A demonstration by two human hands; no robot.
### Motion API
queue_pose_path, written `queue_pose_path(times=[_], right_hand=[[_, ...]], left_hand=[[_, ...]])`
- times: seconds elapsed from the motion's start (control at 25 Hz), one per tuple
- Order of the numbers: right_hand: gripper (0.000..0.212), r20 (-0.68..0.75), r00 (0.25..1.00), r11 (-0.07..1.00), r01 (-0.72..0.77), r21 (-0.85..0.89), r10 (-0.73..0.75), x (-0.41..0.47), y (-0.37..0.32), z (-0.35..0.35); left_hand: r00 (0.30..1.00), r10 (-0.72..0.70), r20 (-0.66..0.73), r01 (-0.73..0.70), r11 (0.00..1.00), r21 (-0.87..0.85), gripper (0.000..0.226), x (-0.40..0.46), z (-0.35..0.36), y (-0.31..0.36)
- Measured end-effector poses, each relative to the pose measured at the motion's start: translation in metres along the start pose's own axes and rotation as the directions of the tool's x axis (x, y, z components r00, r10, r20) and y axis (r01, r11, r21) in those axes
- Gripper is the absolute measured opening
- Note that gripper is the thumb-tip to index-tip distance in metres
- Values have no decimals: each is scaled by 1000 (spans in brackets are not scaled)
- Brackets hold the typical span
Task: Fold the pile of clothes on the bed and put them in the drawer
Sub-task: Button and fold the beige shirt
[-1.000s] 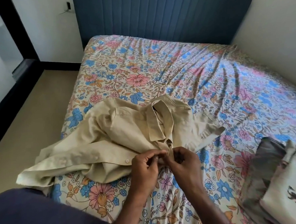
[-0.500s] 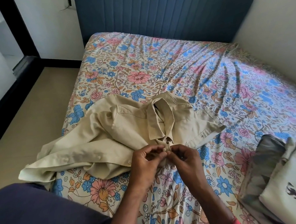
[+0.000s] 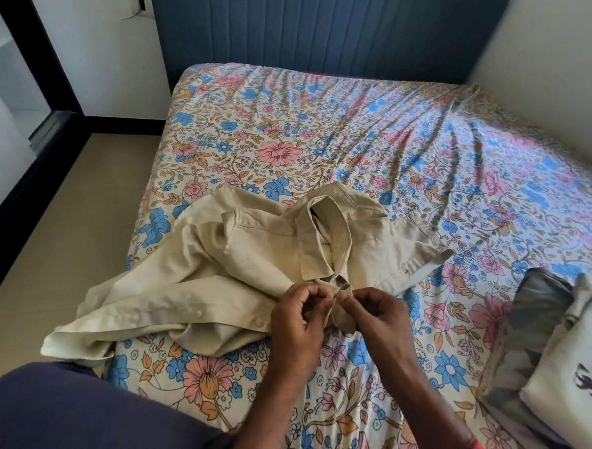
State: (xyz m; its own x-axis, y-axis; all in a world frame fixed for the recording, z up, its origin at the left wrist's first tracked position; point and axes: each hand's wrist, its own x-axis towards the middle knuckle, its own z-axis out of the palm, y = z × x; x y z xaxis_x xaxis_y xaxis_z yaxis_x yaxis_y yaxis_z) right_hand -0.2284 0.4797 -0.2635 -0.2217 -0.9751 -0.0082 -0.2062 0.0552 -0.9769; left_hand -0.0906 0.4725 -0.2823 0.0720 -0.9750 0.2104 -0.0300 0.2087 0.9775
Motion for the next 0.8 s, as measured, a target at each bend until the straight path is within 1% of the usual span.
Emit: queue_pose_path(times=[0.08,0.16,0.24,0.32,0.36,0.4,0.48,0.6,0.68,0.8], right_hand=[[20,-1,1000,1000,4,5,-4,-1,-3,1],[14,13,1000,998,10,69,-11,0,-5,3],[8,44,999,993,9,114,-14,0,-6,3],[7,59,998,995,21,95,-26,-1,-7,3],[6,58,998,997,28,77,-32,-2,-8,3],[6,54,998,997,37,61,-40,-3,-8,3],[6,24,998,998,63,14,-64,-3,-6,2],[6,-78,988,986,125,-113,-134,-5,-5,0],[9,-120,977,975,157,-160,-177,-7,-6,2],[15,-139,962,949,194,-248,-234,-8,-9,6]], left_hand=[[999,44,9,-44,998,36,9,-1,2,1],[1000,18,21,-18,1000,11,10,-2,2,-1],[999,-35,35,37,998,-42,11,-1,1,-3],[998,-51,45,55,995,-80,12,0,1,-2],[999,-30,40,33,997,-72,12,-1,1,-1],[1000,4,26,-3,999,-43,11,-1,2,0],[996,79,-42,-76,994,76,10,-2,1,-2],[968,184,-168,-132,951,280,10,-1,-2,-9],[957,243,-156,-170,910,377,11,1,-2,-9],[953,299,-56,-244,861,446,14,-1,2,-6]])
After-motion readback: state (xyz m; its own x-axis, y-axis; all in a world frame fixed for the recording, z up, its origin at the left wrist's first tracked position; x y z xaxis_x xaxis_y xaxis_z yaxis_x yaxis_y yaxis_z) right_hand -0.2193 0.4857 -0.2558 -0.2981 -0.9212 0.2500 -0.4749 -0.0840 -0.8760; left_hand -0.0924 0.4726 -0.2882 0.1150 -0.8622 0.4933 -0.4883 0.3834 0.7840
